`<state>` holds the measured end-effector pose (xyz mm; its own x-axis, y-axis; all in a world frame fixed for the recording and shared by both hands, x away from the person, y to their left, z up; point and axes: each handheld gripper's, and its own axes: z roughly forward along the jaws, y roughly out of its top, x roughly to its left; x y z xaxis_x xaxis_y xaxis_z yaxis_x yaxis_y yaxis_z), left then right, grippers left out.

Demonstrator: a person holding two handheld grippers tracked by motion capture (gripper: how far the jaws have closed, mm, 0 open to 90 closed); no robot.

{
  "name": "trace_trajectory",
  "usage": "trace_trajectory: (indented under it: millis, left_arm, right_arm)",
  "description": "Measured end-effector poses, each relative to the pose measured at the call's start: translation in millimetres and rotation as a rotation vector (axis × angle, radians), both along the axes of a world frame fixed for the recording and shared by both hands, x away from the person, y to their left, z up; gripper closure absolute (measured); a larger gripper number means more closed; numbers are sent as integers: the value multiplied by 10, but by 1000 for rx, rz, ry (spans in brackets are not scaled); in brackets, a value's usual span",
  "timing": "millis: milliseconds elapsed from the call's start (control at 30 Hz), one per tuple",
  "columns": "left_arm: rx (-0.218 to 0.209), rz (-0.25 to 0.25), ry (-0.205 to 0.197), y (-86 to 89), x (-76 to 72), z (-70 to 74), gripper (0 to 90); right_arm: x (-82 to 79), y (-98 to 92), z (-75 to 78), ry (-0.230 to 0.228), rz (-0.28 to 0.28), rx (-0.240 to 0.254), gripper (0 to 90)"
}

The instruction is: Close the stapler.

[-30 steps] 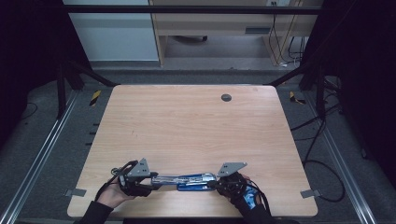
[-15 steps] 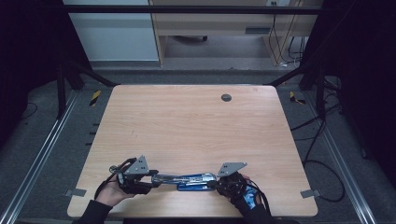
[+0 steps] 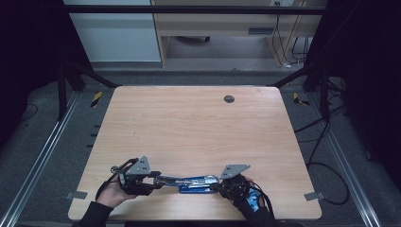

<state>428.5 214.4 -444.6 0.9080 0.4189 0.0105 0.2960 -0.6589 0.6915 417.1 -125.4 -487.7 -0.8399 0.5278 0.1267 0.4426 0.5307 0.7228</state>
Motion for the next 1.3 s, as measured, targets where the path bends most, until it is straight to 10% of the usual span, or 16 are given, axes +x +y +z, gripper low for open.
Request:
trace_trajectory:
  millis: [1300]
  left_arm:
    - [-18,-18,1,-69,28,145,580]
  right_arm:
    - [1,1,1,0,1,-1,900]
